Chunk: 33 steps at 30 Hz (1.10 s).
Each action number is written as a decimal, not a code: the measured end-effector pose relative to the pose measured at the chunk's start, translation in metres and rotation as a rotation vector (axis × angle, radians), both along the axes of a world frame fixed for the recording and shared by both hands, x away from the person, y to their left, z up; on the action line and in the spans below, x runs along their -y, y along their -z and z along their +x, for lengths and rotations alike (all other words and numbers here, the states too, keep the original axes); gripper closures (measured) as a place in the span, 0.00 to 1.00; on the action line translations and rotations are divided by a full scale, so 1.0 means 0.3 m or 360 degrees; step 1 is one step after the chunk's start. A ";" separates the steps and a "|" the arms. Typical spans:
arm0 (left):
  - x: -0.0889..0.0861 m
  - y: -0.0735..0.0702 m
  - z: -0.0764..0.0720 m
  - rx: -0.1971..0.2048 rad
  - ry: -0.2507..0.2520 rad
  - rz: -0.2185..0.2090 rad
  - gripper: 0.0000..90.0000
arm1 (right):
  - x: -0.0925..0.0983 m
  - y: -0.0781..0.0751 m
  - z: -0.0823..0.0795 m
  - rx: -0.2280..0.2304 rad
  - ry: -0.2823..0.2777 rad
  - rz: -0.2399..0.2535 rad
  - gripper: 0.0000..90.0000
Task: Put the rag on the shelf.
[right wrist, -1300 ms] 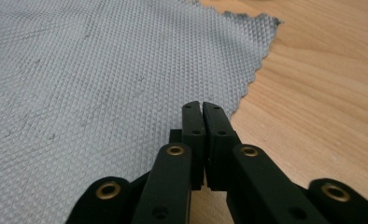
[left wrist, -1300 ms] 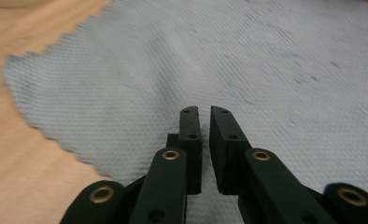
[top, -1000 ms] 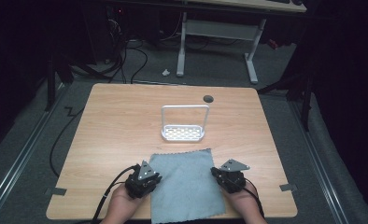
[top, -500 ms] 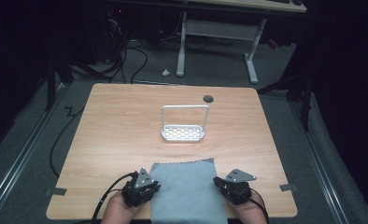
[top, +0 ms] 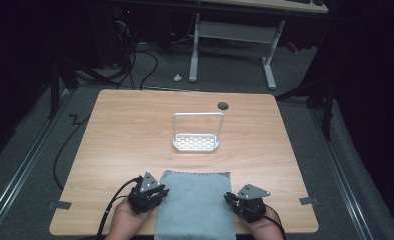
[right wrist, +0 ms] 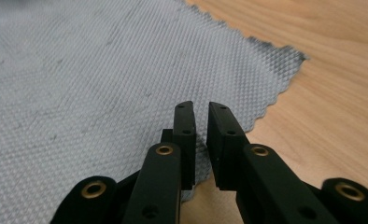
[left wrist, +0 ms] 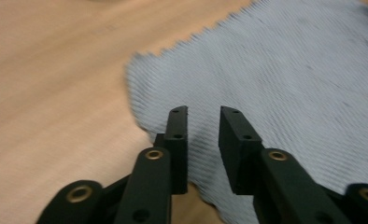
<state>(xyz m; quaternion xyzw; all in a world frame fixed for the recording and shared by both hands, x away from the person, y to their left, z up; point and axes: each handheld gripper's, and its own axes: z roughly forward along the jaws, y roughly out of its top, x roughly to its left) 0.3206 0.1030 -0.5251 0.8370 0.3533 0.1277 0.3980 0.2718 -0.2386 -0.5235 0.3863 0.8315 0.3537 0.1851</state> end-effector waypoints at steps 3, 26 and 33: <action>-0.014 -0.004 0.033 0.0016 -0.0072 -0.0031 0.72 | 0.007 0.000 0.005 0.0006 0.0018 0.0015 0.91; 0.007 0.032 0.142 -0.0048 -0.0151 -0.0082 0.97 | 0.010 -0.033 0.154 0.0096 0.0228 0.0064 0.66; 0.006 0.032 0.142 -0.0052 -0.0145 -0.0085 0.98 | 0.009 -0.001 0.242 -0.0022 0.0283 0.0104 0.65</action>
